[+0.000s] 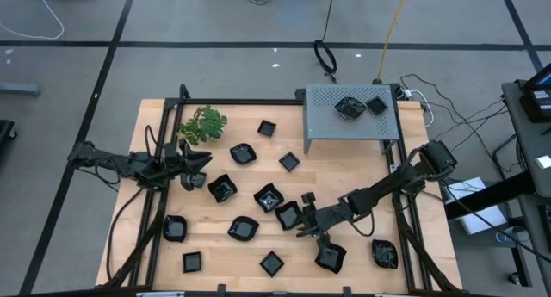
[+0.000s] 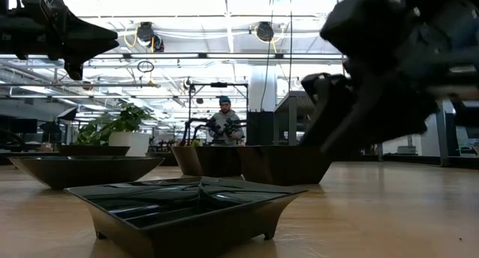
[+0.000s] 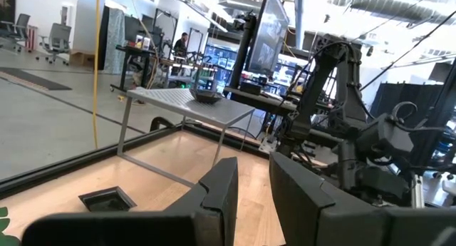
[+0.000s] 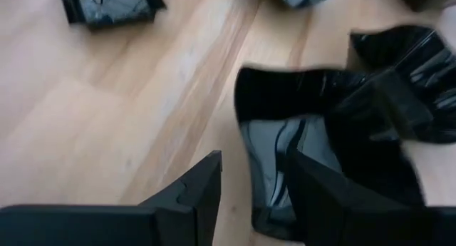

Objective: Pick & Place Mini shaped plates
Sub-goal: Put the distorted square plate on the shelf

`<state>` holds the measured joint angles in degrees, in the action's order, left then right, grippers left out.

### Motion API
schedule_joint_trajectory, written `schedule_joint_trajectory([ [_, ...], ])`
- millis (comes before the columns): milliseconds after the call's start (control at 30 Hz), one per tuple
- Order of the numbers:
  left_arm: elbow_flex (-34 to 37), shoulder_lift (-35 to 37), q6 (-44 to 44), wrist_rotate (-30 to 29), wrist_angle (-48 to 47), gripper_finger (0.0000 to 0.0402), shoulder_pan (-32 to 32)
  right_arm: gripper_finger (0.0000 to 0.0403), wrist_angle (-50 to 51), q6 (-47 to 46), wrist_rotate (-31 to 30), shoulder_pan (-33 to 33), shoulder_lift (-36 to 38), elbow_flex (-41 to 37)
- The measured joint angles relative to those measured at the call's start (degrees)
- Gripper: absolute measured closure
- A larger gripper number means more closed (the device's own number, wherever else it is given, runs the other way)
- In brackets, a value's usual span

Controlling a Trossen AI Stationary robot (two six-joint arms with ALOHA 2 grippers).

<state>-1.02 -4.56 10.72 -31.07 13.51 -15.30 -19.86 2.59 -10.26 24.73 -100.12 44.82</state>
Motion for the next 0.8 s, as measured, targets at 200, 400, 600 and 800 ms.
schedule_joint_trajectory([
  [200, 0.0, 0.0, 0.0, 0.0, 0.0, 0.0316, 0.0, 0.0311, 0.3, 0.1, -0.2, 0.0, 0.1, 0.0],
  [400, 0.0, 0.0, 0.0, 0.0, 0.0, 0.0316, 0.0, 0.0373, 3.4, -0.5, -0.2, 0.0, 0.2, 0.0],
  [600, 0.0, 0.0, 0.0, 0.0, 0.0, 0.0316, 0.0, 0.0400, 3.3, -2.9, -0.3, 0.0, 0.2, 0.0],
  [800, 0.0, 0.0, 0.0, 0.0, 0.0, 0.0316, 0.0, 0.0402, 3.5, -4.9, -0.2, 0.1, 2.2, 0.0],
])
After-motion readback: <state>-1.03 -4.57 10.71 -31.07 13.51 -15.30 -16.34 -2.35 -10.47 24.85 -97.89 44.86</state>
